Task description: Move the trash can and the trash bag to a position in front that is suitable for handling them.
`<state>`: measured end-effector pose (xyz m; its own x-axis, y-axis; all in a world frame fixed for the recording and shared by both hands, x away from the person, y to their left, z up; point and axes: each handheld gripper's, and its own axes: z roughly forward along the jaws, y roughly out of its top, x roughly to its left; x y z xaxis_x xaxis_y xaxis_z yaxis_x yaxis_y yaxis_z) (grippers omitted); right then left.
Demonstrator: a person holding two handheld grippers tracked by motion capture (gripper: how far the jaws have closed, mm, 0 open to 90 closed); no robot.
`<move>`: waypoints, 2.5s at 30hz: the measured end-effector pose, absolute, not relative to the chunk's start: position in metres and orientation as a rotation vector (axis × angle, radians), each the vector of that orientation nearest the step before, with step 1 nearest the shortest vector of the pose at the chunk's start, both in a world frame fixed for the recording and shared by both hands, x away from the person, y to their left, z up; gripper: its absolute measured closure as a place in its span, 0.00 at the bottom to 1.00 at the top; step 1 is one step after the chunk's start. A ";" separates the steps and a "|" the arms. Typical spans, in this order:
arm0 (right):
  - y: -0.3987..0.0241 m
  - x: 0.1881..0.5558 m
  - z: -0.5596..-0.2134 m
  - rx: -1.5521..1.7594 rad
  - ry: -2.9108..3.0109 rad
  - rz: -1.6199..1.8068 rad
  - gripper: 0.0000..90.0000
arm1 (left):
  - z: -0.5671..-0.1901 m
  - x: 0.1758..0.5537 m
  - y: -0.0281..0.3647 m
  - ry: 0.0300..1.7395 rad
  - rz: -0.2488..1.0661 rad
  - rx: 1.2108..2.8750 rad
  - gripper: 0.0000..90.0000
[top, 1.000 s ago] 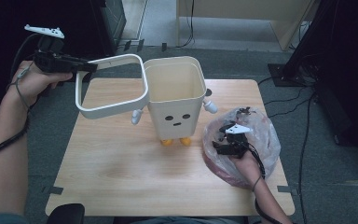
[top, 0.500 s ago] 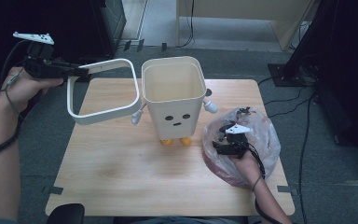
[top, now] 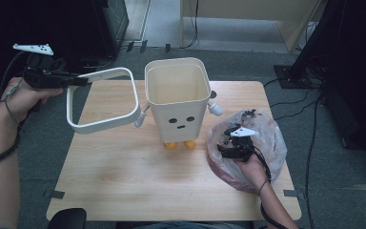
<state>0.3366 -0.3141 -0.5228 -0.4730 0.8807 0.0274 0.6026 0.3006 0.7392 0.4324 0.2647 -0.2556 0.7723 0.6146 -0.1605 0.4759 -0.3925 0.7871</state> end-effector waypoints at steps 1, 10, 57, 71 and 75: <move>-0.314 0.337 -0.523 1.327 2.190 0.989 0.19 | -0.257 0.432 0.265 0.813 0.191 2.062 0.85; -0.314 0.337 -0.523 1.328 2.190 0.989 0.19 | -0.273 0.428 0.274 0.823 0.183 2.065 0.85; -0.314 0.337 -0.523 1.327 2.189 0.989 0.19 | -0.353 0.414 0.290 0.833 0.164 2.099 0.85; -0.314 0.337 -0.523 1.328 2.189 0.989 0.19 | -0.388 0.415 0.281 0.886 0.161 2.085 0.84; -0.314 0.337 -0.523 1.328 2.190 0.989 0.19 | -0.398 0.416 0.276 0.899 0.167 2.084 0.84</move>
